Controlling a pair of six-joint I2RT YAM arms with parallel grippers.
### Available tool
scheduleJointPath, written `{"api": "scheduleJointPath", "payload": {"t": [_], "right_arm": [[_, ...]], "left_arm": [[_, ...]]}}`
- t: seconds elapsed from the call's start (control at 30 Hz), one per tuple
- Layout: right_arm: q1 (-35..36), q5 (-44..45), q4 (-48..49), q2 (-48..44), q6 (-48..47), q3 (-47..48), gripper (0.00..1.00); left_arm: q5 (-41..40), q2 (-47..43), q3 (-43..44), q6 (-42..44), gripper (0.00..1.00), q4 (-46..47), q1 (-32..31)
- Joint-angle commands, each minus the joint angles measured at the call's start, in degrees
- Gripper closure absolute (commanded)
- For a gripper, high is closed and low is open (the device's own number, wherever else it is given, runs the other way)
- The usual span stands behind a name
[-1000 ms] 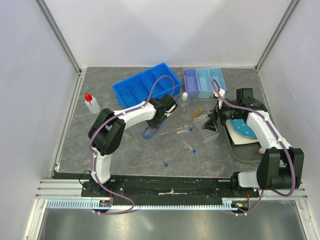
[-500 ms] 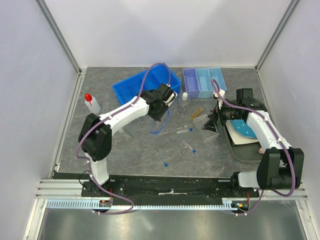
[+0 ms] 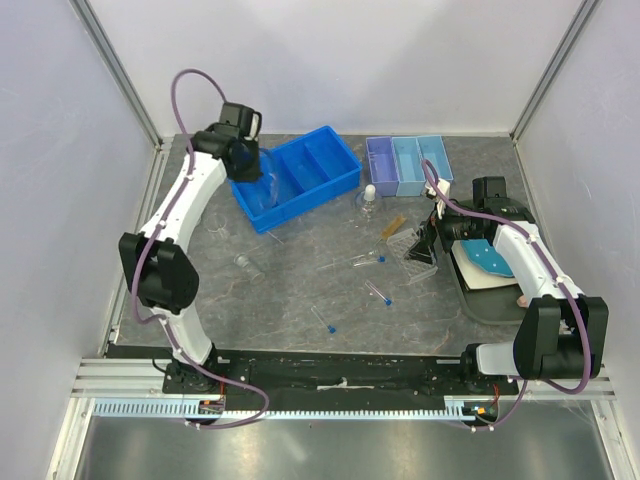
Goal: Organize the chemistry lab equipment
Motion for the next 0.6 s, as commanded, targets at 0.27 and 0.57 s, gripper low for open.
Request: {"api": "scheduleJointPath", "payload": {"t": [0.27, 0.57], "right_arm": [[0.18, -1.33, -0.42, -1.56, -2.29, 2.60, 0.02], [1.85, -1.51, -0.68, -1.64, -2.47, 2.69, 0.02]], "left_arm": [[-20.40, 13.87, 19.68, -9.66, 0.98, -12.11, 1.37], [-21.99, 21.60, 24.43, -10.37, 0.98, -11.67, 2.34]]}}
